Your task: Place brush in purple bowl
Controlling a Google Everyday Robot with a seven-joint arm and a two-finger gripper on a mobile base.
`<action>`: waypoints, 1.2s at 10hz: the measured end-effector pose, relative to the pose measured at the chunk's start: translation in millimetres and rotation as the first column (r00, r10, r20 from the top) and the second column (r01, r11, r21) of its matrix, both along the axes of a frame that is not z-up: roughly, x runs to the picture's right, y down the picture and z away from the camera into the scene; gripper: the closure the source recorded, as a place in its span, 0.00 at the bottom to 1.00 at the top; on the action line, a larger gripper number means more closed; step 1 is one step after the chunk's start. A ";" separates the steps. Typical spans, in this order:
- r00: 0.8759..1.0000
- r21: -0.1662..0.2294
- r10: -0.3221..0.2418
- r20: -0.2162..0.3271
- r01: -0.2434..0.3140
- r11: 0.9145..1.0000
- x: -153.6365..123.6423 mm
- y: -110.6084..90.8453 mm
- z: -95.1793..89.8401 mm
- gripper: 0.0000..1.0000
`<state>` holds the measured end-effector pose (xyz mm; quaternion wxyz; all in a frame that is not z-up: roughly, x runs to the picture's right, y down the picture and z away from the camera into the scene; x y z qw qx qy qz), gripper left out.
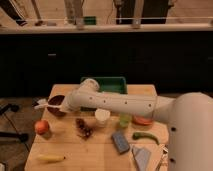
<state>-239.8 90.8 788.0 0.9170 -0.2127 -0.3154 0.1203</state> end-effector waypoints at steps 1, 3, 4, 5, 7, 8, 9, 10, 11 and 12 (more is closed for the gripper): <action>1.000 0.007 0.002 0.001 -0.002 1.000 -7.2 -4.1 9.8 0.94; 1.000 0.014 0.005 -0.004 -0.005 1.000 -13.6 -7.6 22.9 0.94; 1.000 0.013 0.012 -0.013 -0.012 1.000 -15.6 -6.7 31.4 0.94; 1.000 0.011 0.018 -0.020 -0.018 1.000 -15.5 -5.4 39.5 0.94; 0.999 0.006 0.033 -0.036 -0.032 0.999 -15.3 -5.5 51.8 0.94; 0.998 0.005 0.039 -0.044 -0.038 0.999 -15.8 -6.5 57.2 0.94; 0.998 0.004 0.041 -0.049 -0.041 0.999 -16.1 -6.8 60.3 0.94; 0.997 0.004 0.045 -0.056 -0.044 0.999 -15.9 -8.4 63.5 0.94; 0.997 0.008 0.047 -0.063 -0.046 0.999 -15.4 -10.8 67.0 0.94; 0.997 0.009 0.047 -0.067 -0.047 0.999 -15.9 -12.3 68.3 0.94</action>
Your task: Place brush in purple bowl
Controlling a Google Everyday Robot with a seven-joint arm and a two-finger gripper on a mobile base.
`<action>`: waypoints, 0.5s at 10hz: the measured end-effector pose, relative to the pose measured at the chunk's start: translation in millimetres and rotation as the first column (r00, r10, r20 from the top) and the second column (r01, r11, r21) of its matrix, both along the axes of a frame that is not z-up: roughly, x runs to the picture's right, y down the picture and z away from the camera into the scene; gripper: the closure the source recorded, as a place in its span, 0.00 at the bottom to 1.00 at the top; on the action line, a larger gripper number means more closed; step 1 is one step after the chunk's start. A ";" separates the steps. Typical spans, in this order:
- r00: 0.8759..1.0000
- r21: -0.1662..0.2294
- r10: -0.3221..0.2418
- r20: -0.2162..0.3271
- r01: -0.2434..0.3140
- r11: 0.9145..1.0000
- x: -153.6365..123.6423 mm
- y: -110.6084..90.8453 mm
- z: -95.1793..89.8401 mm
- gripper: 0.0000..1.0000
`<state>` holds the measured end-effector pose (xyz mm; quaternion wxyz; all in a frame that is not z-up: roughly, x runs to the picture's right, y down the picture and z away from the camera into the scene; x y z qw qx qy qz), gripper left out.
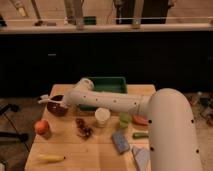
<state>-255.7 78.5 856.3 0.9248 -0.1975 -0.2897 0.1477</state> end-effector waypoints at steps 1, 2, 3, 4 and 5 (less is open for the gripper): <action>1.000 0.000 0.001 -0.003 -0.001 1.000 -0.4 -0.9 0.8 0.94; 1.000 0.004 0.001 -0.007 -0.001 1.000 -0.2 -2.8 1.1 0.94; 1.000 0.005 0.001 -0.009 -0.001 1.000 0.2 -3.9 0.9 0.94; 1.000 0.008 0.001 -0.012 -0.001 1.000 1.1 -5.2 0.7 0.94; 1.000 0.012 -0.002 -0.013 0.002 1.000 0.2 -7.0 -0.6 0.94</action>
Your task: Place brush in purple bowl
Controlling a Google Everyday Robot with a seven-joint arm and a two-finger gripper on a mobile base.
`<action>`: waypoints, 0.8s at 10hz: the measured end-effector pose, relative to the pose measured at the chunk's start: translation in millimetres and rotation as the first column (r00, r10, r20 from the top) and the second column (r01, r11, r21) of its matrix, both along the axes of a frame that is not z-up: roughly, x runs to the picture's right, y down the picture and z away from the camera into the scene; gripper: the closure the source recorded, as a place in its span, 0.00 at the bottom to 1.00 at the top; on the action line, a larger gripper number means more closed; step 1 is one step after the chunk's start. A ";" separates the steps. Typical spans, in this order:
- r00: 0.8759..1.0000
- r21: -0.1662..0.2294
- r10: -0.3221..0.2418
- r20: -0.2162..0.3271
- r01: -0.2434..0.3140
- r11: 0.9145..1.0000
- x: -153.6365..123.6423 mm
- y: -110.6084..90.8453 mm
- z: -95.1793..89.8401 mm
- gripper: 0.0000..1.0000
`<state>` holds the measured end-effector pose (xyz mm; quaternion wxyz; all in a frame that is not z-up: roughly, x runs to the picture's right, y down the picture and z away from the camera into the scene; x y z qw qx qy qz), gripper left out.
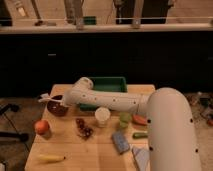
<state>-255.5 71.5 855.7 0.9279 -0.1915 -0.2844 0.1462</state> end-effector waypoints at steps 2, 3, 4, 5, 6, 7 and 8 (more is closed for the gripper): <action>1.000 0.001 -0.003 0.001 0.003 1.000 -1.4 -0.8 -1.2 0.94; 1.000 0.000 -0.004 0.001 0.004 1.000 -1.6 -0.6 -1.3 0.94; 1.000 0.001 -0.004 0.001 0.004 1.000 -1.3 -0.7 -1.2 0.86; 1.000 0.001 -0.004 0.001 0.004 1.000 -1.1 -0.8 -1.2 0.78; 1.000 0.001 -0.004 0.001 0.004 1.000 -1.0 -0.8 -1.1 0.69; 1.000 0.001 -0.004 0.001 0.004 1.000 -1.1 -0.8 -1.2 0.58; 1.000 0.001 -0.004 0.001 0.004 1.000 -1.2 -0.7 -1.2 0.46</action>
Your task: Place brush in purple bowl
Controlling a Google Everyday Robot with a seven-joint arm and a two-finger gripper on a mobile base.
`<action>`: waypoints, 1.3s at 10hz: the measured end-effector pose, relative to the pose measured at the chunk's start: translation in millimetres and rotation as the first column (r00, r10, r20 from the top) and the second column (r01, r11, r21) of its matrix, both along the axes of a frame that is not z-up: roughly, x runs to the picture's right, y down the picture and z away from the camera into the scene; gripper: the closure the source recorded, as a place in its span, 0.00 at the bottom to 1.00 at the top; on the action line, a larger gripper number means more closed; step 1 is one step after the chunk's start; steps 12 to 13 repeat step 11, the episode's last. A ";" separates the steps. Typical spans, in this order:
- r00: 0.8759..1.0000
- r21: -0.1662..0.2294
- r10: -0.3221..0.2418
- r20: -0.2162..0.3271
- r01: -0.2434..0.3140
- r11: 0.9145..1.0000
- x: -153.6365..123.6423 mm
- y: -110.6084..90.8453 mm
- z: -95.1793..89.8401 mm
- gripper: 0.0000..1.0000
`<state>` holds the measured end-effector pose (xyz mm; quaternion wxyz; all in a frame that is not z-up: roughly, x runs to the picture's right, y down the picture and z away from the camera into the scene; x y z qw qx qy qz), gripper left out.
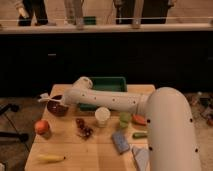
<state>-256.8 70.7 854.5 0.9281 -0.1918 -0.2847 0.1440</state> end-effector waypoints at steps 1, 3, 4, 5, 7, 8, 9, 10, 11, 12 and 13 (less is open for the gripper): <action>1.000 0.000 0.000 0.000 0.000 1.000 0.0 0.0 0.0 0.38; 1.000 0.000 0.000 0.000 0.000 1.000 0.0 0.0 0.0 0.21; 1.000 0.000 0.000 0.000 0.000 1.000 0.0 0.0 0.0 0.20; 1.000 0.000 0.000 0.000 0.000 1.000 0.0 -0.1 -0.1 0.20; 1.000 0.000 0.000 0.000 0.000 1.000 0.0 -0.1 -0.1 0.20; 1.000 0.000 0.000 0.000 0.000 1.000 0.0 -0.1 -0.1 0.20; 1.000 0.000 0.000 0.000 0.000 1.000 0.0 -0.1 -0.1 0.20; 1.000 0.000 0.000 0.000 0.000 1.000 0.0 -0.1 -0.1 0.20; 1.000 0.000 0.001 0.000 -0.001 1.000 0.0 -0.1 0.0 0.20; 1.000 0.000 0.001 0.000 -0.001 1.000 0.0 -0.1 0.0 0.20; 1.000 0.000 0.001 0.000 -0.001 1.000 0.0 -0.1 0.0 0.20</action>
